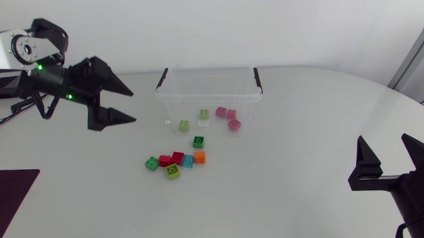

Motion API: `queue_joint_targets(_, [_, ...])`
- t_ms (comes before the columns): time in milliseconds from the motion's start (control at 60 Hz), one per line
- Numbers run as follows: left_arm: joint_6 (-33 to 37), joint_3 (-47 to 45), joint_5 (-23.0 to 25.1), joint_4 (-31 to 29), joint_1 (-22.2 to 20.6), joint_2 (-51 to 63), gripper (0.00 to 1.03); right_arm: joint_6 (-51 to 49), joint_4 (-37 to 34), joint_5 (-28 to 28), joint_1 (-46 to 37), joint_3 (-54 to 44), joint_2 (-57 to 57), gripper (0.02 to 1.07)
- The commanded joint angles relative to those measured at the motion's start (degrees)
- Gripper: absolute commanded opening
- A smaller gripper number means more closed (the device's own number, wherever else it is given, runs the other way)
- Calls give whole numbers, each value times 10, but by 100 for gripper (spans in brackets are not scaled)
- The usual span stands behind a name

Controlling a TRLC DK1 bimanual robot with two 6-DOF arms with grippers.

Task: Pick up the duplo bricks and place them in the container

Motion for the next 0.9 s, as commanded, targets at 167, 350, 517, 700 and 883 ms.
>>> queue_joint_targets(167, [166, -82, -77, -11, -24, 51, 97, 12, -4, 1, 3, -12, -4, 102])
queue_joint_targets(350, [187, -125, -139, 44, -71, 79, 96, 12, -4, 1, 3, -12, -4, 102])
queue_joint_targets(517, [189, -112, -179, 54, -104, 110, 96, 12, -4, 1, 3, -12, -4, 102])
queue_joint_targets(700, [203, -84, -211, 53, -123, 150, 94, 12, -4, 1, 3, -13, -4, 102])
queue_joint_targets(883, [208, -44, -227, 39, -135, 177, 90, 12, -4, 1, 3, -12, -4, 102])
